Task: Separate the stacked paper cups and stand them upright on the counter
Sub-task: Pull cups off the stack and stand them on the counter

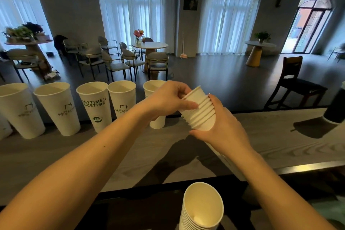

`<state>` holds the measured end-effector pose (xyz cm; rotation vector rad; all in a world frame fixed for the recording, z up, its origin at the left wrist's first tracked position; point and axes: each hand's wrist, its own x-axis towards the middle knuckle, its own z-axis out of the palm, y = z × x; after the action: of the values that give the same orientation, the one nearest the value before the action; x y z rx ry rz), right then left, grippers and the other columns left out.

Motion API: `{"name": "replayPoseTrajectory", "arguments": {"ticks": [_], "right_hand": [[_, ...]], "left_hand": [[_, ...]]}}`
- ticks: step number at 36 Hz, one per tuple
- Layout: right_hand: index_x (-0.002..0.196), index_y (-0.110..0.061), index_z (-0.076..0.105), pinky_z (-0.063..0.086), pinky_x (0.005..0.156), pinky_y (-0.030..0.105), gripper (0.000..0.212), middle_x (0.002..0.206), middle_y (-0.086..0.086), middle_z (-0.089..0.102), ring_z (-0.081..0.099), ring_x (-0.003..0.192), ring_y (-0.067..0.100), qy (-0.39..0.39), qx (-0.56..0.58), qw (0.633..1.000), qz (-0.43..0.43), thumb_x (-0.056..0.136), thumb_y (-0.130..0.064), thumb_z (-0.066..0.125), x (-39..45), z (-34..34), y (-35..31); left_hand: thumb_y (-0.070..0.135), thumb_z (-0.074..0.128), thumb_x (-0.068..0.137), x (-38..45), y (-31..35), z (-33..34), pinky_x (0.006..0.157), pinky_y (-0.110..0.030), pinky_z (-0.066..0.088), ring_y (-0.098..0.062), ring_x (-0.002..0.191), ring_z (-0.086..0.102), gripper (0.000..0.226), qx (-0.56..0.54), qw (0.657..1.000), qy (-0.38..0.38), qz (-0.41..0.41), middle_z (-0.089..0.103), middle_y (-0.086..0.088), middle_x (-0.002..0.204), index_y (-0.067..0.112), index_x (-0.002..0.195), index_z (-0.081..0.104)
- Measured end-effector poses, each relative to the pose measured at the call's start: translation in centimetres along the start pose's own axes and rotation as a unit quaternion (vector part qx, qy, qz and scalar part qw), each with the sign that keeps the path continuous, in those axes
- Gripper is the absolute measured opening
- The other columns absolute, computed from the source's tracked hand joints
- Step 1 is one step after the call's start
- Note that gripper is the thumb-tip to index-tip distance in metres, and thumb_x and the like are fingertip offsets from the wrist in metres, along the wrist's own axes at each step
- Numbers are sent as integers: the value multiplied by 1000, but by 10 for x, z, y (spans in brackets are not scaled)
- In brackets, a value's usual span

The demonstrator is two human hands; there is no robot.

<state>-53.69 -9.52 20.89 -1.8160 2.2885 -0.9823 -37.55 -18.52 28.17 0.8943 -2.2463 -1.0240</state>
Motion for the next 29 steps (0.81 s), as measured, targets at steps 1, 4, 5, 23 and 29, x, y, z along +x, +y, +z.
{"name": "replayPoseTrajectory", "arguments": {"ticks": [1,4,5,23,29], "right_hand": [[151,-42,13,53,78,44,113,123,1,54,58,107,25,-2,-9,1000,2,64,-57,83,-1,-1,3],[150,-42,13,54,78,45,113,121,2,54,58,105,25,-12,-28,999,32,62,-59,84,-2,-2,15],[149,-43,13,55,79,47,113,120,3,54,59,103,25,-16,-32,998,49,61,-60,84,-2,-2,20],[141,-48,25,53,84,40,104,118,-2,60,59,102,23,-31,30,990,132,52,-68,77,7,2,59],[144,-46,23,47,78,34,105,121,0,58,56,101,21,-25,34,990,133,60,-62,83,11,5,58]], "left_hand": [[21,74,83,2,1,-1,69,-19,49,-4,80,64,14,4,1000,22,-3,69,7,89,21,95,67],[28,71,86,12,3,-6,65,-13,41,-2,85,60,22,83,988,132,21,64,10,96,22,106,66],[29,70,87,16,3,-9,67,-14,41,-4,88,59,26,108,979,171,35,63,10,99,21,110,65],[20,68,88,90,-45,29,63,-30,41,-26,97,65,29,461,879,105,62,65,-9,111,17,115,57],[22,67,89,96,-49,28,67,-30,44,-26,102,64,35,467,877,94,57,64,-9,118,20,122,55]]}}
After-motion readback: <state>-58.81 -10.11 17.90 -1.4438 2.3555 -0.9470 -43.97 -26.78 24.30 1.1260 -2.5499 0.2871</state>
